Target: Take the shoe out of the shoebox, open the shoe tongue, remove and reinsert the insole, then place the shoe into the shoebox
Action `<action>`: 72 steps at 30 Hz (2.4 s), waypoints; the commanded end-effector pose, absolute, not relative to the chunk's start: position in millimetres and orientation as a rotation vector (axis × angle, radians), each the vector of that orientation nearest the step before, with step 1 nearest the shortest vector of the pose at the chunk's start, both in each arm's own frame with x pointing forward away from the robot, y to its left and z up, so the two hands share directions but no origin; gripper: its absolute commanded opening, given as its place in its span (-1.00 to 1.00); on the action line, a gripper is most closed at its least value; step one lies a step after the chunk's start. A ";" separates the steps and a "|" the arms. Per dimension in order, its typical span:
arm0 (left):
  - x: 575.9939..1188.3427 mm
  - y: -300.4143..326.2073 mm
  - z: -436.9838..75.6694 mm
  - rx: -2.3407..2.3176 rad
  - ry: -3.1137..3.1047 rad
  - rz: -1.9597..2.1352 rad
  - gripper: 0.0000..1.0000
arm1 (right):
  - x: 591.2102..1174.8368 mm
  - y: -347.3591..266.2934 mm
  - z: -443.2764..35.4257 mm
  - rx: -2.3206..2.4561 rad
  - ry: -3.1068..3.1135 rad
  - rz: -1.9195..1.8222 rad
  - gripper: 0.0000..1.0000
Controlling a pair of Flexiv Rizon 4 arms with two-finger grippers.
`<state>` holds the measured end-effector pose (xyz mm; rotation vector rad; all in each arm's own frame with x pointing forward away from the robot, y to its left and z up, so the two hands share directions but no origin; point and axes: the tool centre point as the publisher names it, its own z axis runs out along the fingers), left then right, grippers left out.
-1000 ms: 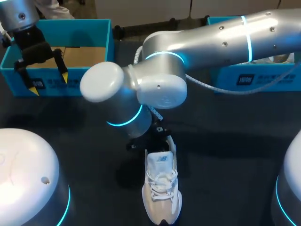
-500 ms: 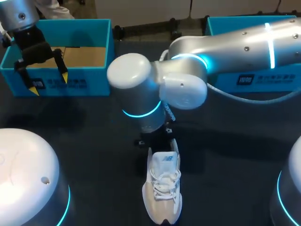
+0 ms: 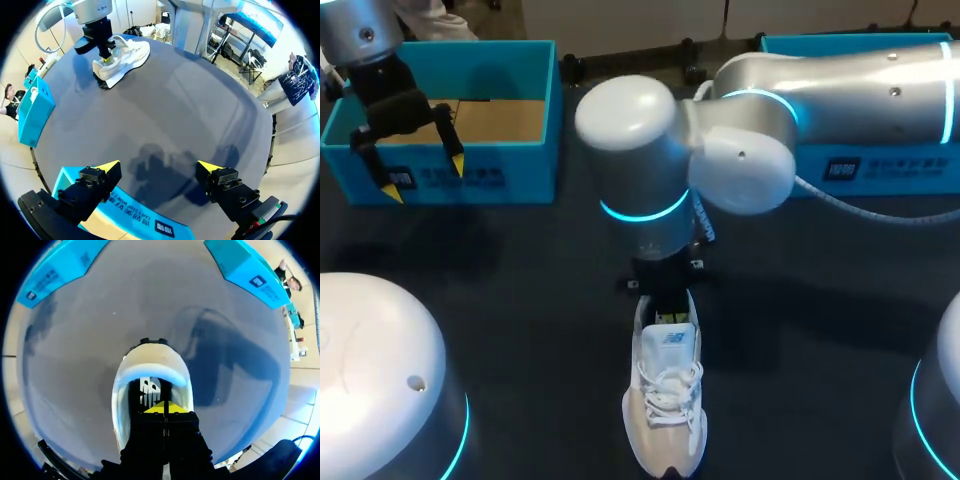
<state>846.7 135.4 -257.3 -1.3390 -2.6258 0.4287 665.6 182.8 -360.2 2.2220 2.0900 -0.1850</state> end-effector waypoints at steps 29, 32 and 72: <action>847.2 136.0 -256.8 -1.340 -2.623 0.425 1.00 | 628.7 206.0 -355.9 2.525 1.750 -0.266 1.00; 847.2 136.0 -256.8 -1.340 -2.623 0.425 1.00 | 626.3 205.8 -355.2 2.531 1.741 -0.270 1.00; 847.2 136.0 -256.8 -1.340 -2.623 0.425 1.00 | 583.2 200.9 -318.0 2.626 1.766 -0.305 1.00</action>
